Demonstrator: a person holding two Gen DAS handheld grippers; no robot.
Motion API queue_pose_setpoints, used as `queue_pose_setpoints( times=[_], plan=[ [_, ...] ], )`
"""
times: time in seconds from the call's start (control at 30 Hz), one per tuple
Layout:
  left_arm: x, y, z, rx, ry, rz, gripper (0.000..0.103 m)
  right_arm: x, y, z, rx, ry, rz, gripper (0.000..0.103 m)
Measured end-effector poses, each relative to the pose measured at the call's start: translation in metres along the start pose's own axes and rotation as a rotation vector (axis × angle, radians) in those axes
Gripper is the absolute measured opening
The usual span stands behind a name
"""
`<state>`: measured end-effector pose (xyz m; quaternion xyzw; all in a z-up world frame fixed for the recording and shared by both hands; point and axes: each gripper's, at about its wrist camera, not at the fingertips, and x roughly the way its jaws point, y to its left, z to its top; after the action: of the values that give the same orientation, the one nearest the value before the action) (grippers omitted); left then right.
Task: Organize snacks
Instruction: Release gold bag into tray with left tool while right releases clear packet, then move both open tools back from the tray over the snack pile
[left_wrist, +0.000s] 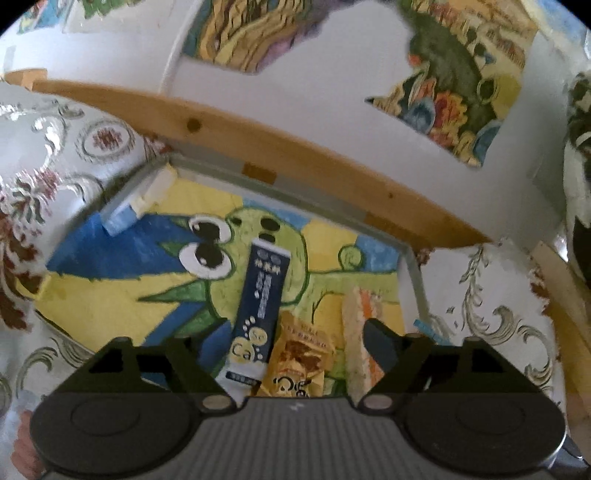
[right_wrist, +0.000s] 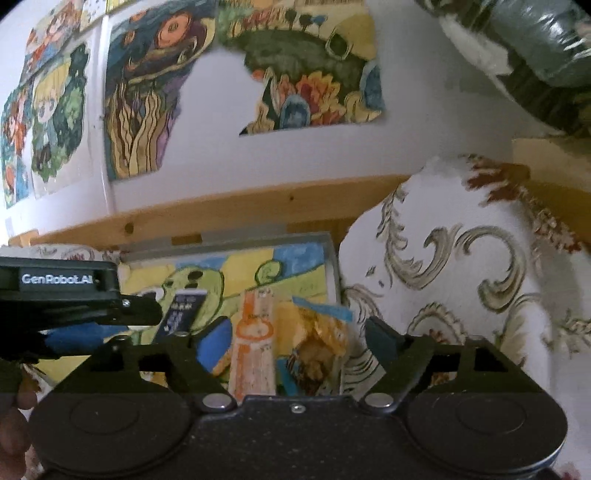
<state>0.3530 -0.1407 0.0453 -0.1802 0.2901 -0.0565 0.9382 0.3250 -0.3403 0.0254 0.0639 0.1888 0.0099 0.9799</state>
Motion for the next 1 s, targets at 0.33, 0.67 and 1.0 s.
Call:
queue_pose_setpoints(
  times=[0.33, 0.67, 1.0],
  plan=[
    [-0.056, 0.000, 0.002, 0.029, -0.100, 0.037, 0.102, -0.055, 0.006, 0.018, 0.008, -0.092, -0.001, 0.098],
    [-0.122, 0.018, -0.007, 0.021, -0.191, 0.078, 0.103, -0.117, 0.021, 0.028, -0.021, -0.172, -0.001, 0.102],
    [-0.172, 0.035, -0.030, 0.051, -0.241, 0.108, 0.103, -0.169, 0.039, 0.007, -0.053, -0.185, 0.013, 0.102]
  ],
)
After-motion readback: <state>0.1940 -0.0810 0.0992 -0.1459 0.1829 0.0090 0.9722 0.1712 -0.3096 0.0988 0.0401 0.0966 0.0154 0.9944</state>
